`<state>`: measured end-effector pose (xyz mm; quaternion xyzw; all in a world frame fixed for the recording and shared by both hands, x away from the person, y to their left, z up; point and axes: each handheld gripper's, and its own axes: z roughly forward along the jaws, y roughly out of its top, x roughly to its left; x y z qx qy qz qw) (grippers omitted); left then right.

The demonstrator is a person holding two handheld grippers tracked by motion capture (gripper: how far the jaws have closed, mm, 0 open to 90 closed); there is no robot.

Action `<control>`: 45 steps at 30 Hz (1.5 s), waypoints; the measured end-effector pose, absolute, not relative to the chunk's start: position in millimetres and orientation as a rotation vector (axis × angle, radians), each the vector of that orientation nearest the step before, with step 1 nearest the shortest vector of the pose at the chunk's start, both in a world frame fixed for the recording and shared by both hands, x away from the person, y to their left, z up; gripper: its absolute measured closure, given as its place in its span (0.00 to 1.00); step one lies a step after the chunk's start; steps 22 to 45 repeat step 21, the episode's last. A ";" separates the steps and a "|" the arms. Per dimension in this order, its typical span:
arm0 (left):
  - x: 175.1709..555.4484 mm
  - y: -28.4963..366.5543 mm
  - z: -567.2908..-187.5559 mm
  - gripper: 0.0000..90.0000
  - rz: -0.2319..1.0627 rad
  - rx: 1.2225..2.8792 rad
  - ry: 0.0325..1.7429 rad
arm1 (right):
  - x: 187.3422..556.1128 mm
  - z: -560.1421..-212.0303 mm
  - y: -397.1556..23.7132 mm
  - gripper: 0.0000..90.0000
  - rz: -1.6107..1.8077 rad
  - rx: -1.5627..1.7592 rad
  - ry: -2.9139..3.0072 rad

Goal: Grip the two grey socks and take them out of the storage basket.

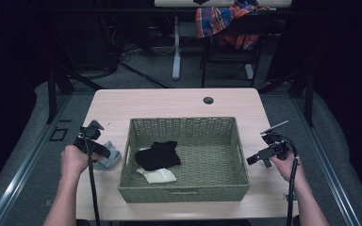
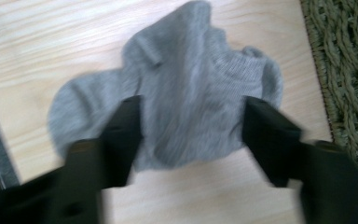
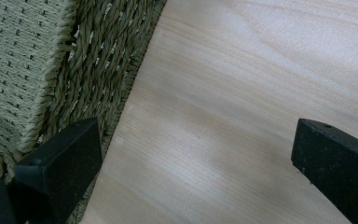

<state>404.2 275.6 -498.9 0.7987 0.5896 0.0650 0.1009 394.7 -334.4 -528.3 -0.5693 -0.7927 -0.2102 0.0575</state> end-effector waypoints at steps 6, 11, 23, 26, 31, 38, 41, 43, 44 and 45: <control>379.0 281.2 -480.1 0.10 0.259 2.326 1.712 | 396.0 -527.1 -335.1 0.02 -0.603 -1.688 -2.421; 350.8 281.0 -470.0 0.03 0.319 2.321 1.698 | 395.7 -527.2 -334.6 0.02 -0.606 -1.691 -2.419; 330.8 293.0 -478.0 0.00 0.353 2.255 1.748 | 395.9 -526.9 -335.2 0.02 -0.609 -1.693 -2.421; 330.8 293.0 -478.0 0.00 0.353 2.255 1.748 | 395.9 -526.9 -335.2 0.02 -0.609 -1.693 -2.421; 330.8 293.0 -478.0 0.00 0.353 2.255 1.748 | 395.9 -526.9 -335.2 0.02 -0.609 -1.693 -2.421; 330.8 293.0 -478.0 0.00 0.353 2.255 1.748 | 395.9 -526.9 -335.2 0.02 -0.609 -1.693 -2.421; 330.8 293.0 -478.0 0.00 0.353 2.255 1.748 | 395.9 -526.9 -335.2 0.02 -0.609 -1.693 -2.421; 330.8 293.0 -478.0 0.00 0.353 2.255 1.748 | 395.9 -526.9 -335.2 0.02 -0.609 -1.693 -2.421; 330.8 293.0 -478.0 0.00 0.353 2.255 1.748 | 395.9 -526.9 -335.2 0.02 -0.609 -1.693 -2.421; 330.8 293.0 -478.0 0.00 0.353 2.255 1.748 | 395.9 -526.9 -335.2 0.02 -0.609 -1.693 -2.421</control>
